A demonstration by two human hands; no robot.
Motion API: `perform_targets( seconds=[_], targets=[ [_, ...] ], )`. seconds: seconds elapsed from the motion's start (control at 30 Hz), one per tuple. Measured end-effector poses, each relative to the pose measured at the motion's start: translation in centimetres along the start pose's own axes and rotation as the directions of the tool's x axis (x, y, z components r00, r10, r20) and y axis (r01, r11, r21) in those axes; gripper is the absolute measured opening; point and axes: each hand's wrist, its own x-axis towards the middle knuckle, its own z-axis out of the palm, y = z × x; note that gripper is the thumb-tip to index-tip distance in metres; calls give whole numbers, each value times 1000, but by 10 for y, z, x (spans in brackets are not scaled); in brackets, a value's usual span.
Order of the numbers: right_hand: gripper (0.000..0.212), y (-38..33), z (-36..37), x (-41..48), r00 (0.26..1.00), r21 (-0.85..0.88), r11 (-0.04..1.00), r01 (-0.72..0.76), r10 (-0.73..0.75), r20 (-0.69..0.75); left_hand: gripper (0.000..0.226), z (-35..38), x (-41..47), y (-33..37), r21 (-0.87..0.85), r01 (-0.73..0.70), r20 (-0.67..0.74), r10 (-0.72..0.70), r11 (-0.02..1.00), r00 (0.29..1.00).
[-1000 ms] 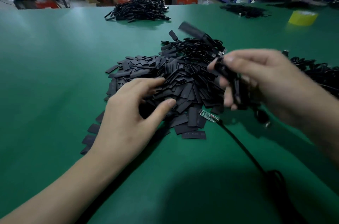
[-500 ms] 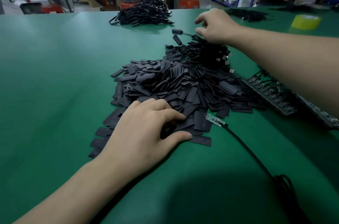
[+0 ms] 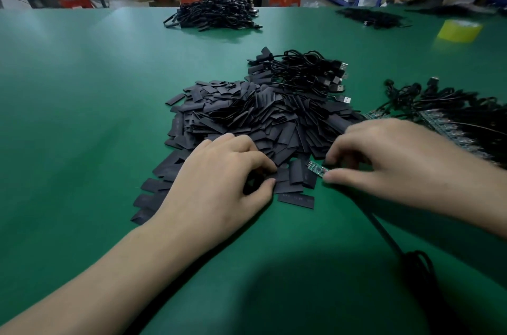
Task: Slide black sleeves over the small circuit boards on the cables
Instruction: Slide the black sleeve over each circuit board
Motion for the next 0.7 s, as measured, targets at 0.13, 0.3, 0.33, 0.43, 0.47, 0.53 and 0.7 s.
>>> perform_targets(
  seconds=[0.13, 0.3, 0.33, 0.43, 0.47, 0.53, 0.7],
  targets=[
    [31, -6, 17, -2, 997, 14, 1000, 3, -2, -76, 24, -1, 0, 2, 54, -40, -11, 40, 998, 999],
    [20, -3, 12, 5, 989, 354, 935, -31, 80, -123, 22, 3, 1, -5, 59, -71, -94, 76, 996, 993],
    [19, -6, 9, 7, 991, 542, 840, -22, 91, -101, 19, 4, 1, -6, 14, -61, -128, 62, 998, 990],
    [17, -24, 10, 15, 998, 855, 519, -2, 59, -34, 11, 6, 2, -8, -215, -25, -237, -27, 976, 971],
    [17, -30, 14, 17, 998, 886, 464, -8, 58, -21, 12, 6, 2, -9, -301, -13, -249, -65, 953, 966],
    [20, -39, 25, 20, 998, 918, 395, -36, 68, 10, 16, 7, 1, -9, -458, 10, -220, -125, 889, 967],
    [26, -40, 38, 15, 998, 928, 373, 6, 61, -32, 15, 9, 0, -6, -531, -14, -196, -106, 847, 975]
  ],
)
